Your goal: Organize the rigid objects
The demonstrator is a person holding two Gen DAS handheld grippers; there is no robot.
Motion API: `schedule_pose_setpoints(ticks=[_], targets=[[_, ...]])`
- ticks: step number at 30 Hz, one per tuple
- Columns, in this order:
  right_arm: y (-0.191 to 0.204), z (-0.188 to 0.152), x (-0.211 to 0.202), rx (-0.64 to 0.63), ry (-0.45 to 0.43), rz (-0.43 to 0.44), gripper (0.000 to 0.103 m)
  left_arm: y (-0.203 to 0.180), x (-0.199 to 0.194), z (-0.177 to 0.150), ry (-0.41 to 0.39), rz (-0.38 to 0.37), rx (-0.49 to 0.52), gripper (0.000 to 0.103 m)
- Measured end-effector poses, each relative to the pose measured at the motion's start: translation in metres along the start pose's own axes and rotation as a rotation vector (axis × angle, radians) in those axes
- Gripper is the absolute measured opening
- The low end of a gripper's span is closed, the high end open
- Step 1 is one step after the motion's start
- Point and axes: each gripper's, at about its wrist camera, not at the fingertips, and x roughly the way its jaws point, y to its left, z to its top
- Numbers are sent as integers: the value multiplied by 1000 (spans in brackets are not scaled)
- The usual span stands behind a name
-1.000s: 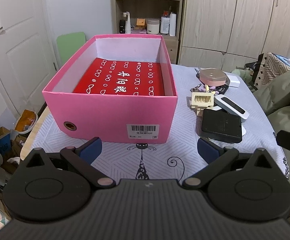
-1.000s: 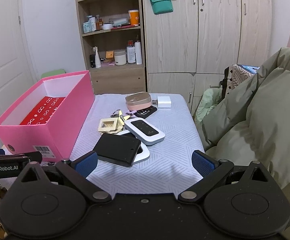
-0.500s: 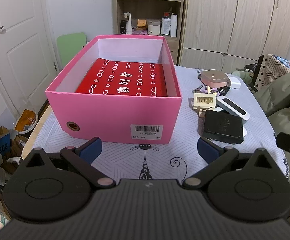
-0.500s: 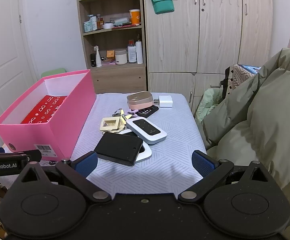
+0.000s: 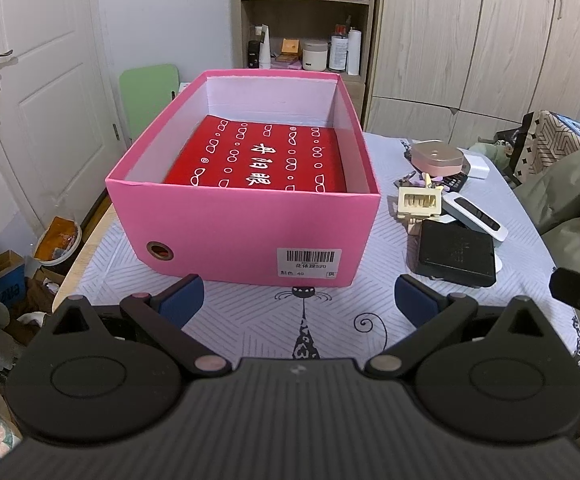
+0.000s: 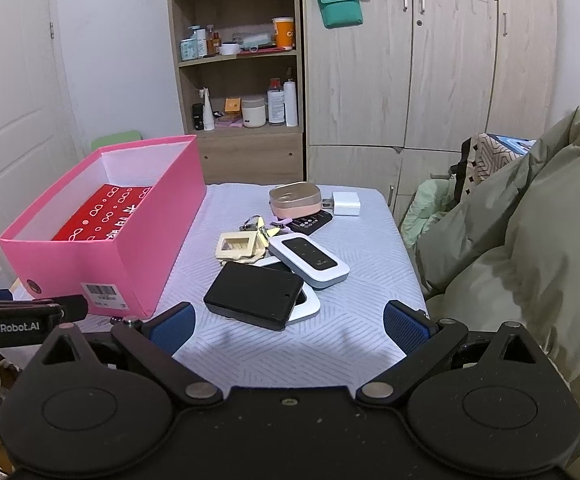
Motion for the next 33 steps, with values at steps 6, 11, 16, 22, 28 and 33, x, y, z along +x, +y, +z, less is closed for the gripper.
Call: schedule_pose_setpoints(ticks=[6,11,16,22,28,33], targets=[[2,0,0,-5,1,0,102,-1,1,-1,5,-3,7,103],[1,0,1,-1,4,-1,102,-3,2,-2,7,-5,11,103],[-1,0,2,2,8,-2,102,-3,2,-3,11,-8,14,103],[-2,-1,3,4,9,-2,102,-4,2,-3,10,-16,20,103],[-1,-1,4,2,13,-1,102,-2,2,-3,12,-18,17,103],[0,-1,7,2,20,-3,102,-1,3,-3,20,-29,24,103]])
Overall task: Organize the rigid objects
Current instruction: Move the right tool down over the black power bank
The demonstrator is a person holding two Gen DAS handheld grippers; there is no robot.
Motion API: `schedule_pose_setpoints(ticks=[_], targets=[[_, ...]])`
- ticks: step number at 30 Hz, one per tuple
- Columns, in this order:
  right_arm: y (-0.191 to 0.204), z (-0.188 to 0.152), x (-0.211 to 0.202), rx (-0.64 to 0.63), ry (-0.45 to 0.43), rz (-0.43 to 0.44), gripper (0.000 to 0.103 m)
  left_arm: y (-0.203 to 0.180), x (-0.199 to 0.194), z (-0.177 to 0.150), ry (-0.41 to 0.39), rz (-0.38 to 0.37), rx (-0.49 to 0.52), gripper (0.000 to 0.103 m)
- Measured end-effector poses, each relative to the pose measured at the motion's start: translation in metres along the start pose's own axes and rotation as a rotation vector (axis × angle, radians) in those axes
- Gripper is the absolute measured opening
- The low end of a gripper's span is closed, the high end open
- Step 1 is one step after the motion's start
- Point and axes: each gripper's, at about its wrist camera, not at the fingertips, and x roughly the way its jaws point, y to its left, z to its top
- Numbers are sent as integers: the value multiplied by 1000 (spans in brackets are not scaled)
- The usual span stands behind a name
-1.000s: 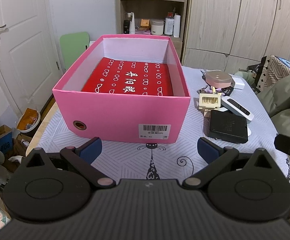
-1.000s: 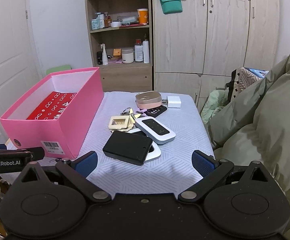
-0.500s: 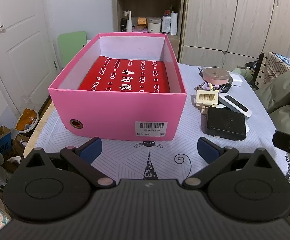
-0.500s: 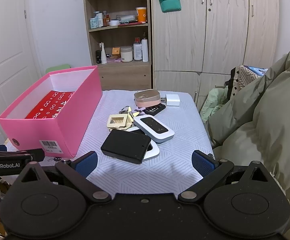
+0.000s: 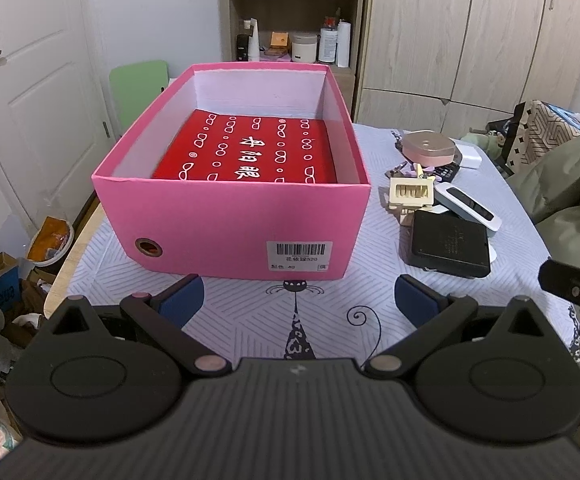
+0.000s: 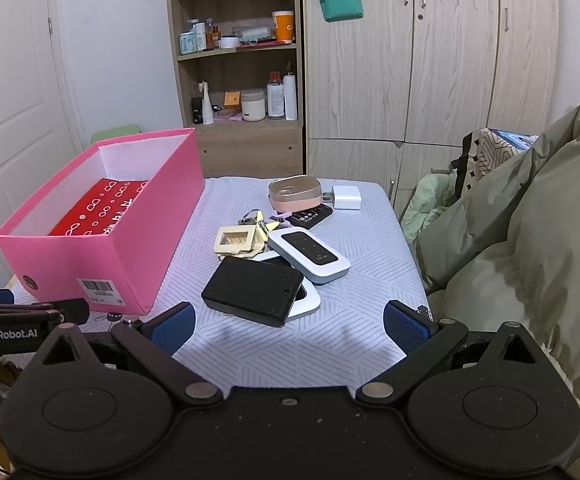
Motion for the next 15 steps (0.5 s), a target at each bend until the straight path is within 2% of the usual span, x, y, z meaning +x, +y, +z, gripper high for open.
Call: schedule_pose_setpoints(ticks=[5,9,12,15], targets=[[0,2,2,13,1,6,102,3,-1,6,3,-29,16,103],[3,8,-1,7,-33,34,102,10,-8,19,2,-76,36,103],[4,10,-5,8,-129,54,102,11,-13,30,14,-96,107,103],[3,12,-3,24,-206,55,102,16,-16,39,0,-78,157,103]])
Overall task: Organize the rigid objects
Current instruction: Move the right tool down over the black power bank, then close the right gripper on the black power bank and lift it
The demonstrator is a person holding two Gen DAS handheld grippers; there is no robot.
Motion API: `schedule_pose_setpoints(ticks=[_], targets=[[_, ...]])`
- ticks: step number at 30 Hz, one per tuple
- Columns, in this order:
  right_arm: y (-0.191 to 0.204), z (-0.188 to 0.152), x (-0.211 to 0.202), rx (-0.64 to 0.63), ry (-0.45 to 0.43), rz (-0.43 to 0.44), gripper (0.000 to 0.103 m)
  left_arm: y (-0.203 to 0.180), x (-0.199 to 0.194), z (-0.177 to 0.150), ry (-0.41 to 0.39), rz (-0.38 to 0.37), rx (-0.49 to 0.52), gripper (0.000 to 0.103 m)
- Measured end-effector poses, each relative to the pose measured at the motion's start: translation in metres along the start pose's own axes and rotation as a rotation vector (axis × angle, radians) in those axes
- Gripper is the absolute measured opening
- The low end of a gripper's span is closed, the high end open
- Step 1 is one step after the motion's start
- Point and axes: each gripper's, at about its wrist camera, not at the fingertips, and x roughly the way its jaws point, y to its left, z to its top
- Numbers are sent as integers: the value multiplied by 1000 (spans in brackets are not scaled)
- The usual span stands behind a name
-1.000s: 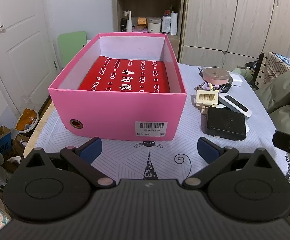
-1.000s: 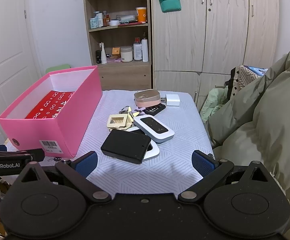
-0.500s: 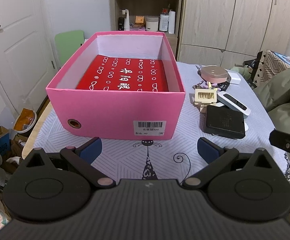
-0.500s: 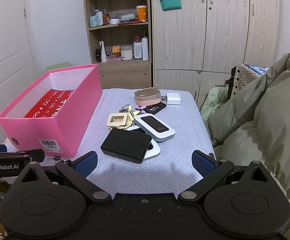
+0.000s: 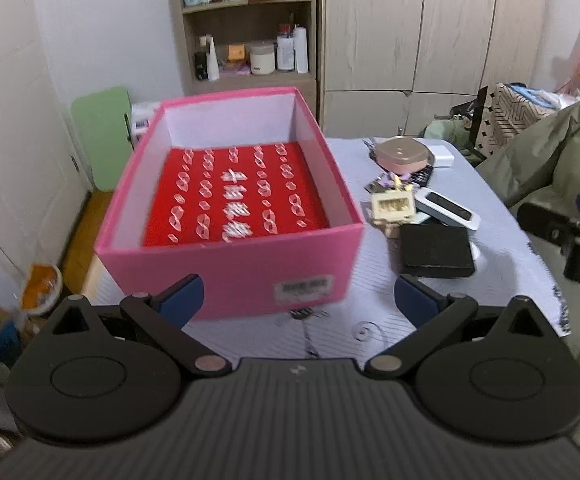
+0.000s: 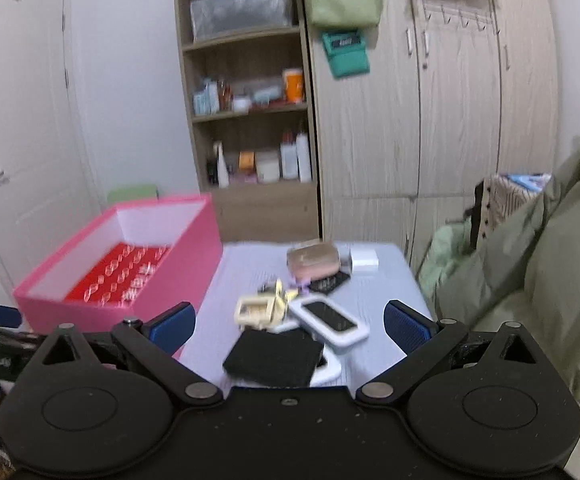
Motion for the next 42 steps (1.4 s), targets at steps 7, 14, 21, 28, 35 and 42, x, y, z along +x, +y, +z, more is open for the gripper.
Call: schedule_pose_setpoints(ticks=[7,14,21,28,35,42], targets=[[5,5,21,-8,63,60,102,31,0,25,25,-55,20,100],[19,-9,52,6,151,52,102,56,2,50,-26,-5,84,100],[36,-25,85,33,218,-4,102,101,33,68,52,-35,45,98],[43,-32,114,73,251,-123,102,132,62,79,72,8,51,85],[47,-36,134,59,289,-204,102,162,96,95,95,67,45,64],[49,-33,148,49,335,-250,102,180,135,93,137,88,29,41]])
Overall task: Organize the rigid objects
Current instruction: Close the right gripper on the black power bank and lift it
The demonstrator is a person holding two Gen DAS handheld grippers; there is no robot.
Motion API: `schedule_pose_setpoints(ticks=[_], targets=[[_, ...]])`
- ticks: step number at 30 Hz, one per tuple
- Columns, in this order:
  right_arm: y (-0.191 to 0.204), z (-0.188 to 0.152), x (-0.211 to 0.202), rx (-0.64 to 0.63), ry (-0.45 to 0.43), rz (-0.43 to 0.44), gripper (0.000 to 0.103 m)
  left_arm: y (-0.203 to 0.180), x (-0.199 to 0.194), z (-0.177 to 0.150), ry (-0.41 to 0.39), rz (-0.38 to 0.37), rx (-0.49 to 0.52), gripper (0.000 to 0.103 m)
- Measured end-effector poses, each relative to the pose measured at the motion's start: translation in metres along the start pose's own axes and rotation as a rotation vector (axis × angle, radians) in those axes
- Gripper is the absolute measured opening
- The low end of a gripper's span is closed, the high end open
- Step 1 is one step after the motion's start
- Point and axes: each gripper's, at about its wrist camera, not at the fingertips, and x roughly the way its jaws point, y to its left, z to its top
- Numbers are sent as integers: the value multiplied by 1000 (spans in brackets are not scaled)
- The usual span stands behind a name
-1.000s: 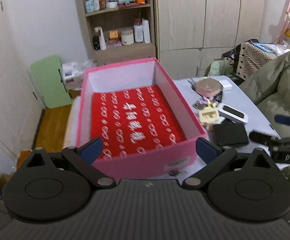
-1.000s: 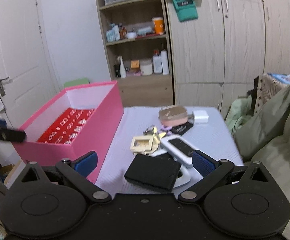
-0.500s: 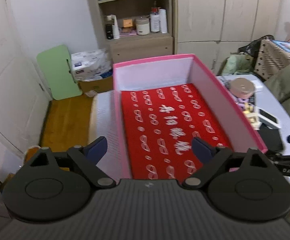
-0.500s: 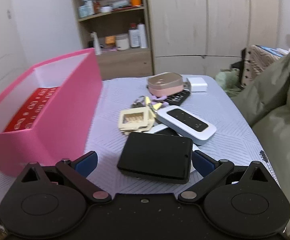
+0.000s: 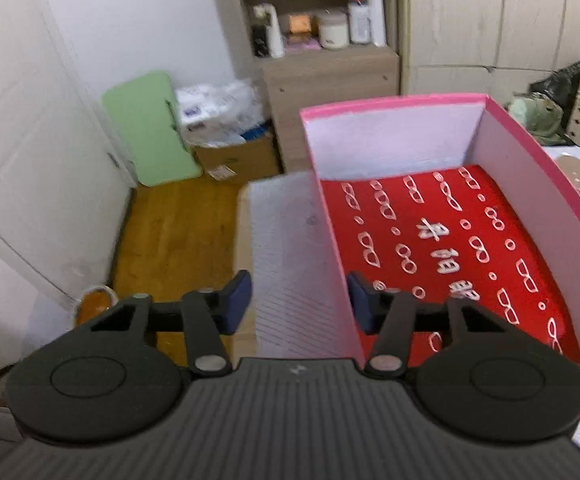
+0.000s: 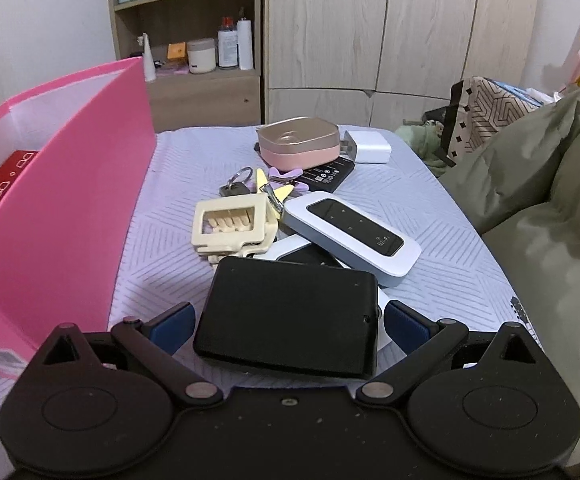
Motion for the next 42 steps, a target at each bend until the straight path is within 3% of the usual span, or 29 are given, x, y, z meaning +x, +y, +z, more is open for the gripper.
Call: schedule_pose_setpoints(ticks=[3,5,9,11,18,27,32,36,39,42], targets=[[-1,5,7,24,33,11,102,1,14,-1,49,-86,-9,24],[-1,7,10,32,46,11,102,-2,18,-3,51,-102,-4,20],[5,10,14,-1,66,-24,100,-15,17,-7,-33,3,43,19],[5,11,14,-15,68,-35,96,-17,17,-6,-44,-14,39,8],[-16,19,9,74,79,57,95,-3,19,-4,-37,-91,-49,7],[-31,32,-7,154,45,180,95,2,15,-10,-37,-130,-129,9],[-22,58,-28,154,-13,298,95,1,10,-15,-34,-146,-159,10],[12,91,-50,70,-75,478,95,0,9,-19,-39,-161,-194,11],[54,116,-51,-26,-50,600,95,-3,9,-21,-53,-156,-207,11],[99,139,-30,-88,54,671,95,-2,12,-19,-58,-150,-222,11]])
